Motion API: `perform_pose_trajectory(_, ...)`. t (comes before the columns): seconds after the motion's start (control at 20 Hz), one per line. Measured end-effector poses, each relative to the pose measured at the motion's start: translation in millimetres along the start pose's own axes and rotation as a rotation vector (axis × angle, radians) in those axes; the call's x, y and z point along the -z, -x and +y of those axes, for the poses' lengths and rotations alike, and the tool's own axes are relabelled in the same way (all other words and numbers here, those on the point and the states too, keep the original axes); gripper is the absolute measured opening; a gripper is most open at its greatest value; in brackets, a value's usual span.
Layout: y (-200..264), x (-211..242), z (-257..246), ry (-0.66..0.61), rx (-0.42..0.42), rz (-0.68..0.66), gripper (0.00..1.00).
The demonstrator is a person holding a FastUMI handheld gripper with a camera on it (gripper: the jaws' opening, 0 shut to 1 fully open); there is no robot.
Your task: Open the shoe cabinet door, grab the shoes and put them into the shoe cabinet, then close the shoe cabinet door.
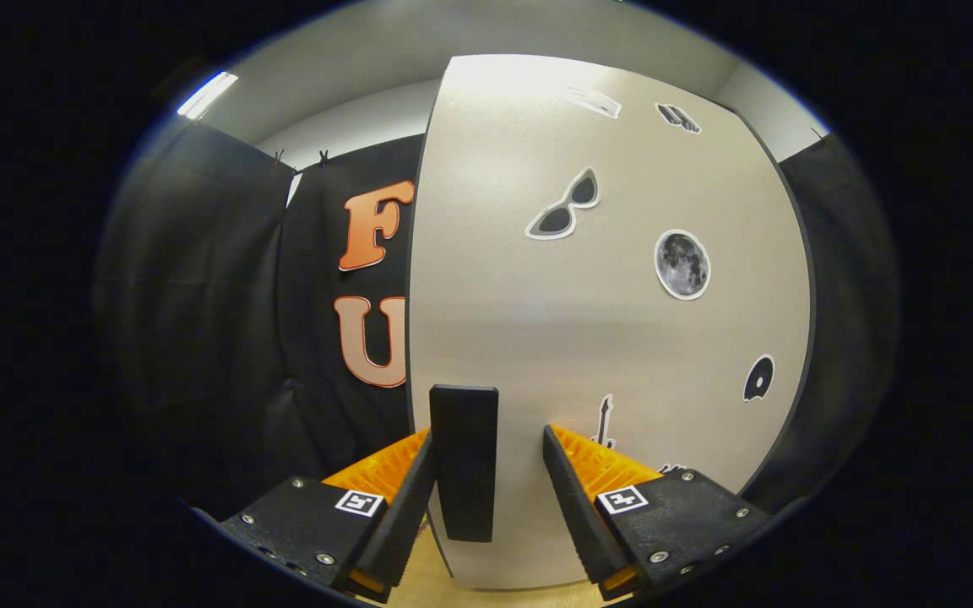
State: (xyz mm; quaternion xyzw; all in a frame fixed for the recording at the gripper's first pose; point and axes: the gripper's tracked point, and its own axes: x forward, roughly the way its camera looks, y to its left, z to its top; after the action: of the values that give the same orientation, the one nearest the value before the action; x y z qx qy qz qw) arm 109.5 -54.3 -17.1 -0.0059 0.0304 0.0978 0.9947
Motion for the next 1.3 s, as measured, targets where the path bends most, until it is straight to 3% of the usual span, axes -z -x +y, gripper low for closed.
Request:
perform_pose_trajectory(0.25, 20, -10, -3, -0.013, 0.008, -0.027, 0.8)
perform_pose_trajectory(0.9, 116, -10, -52, 0.007, 0.178, -0.027, 0.82)
perform_pose_trajectory(1.3, 174, -4, -69, 0.013, 0.235, -0.012, 0.85)
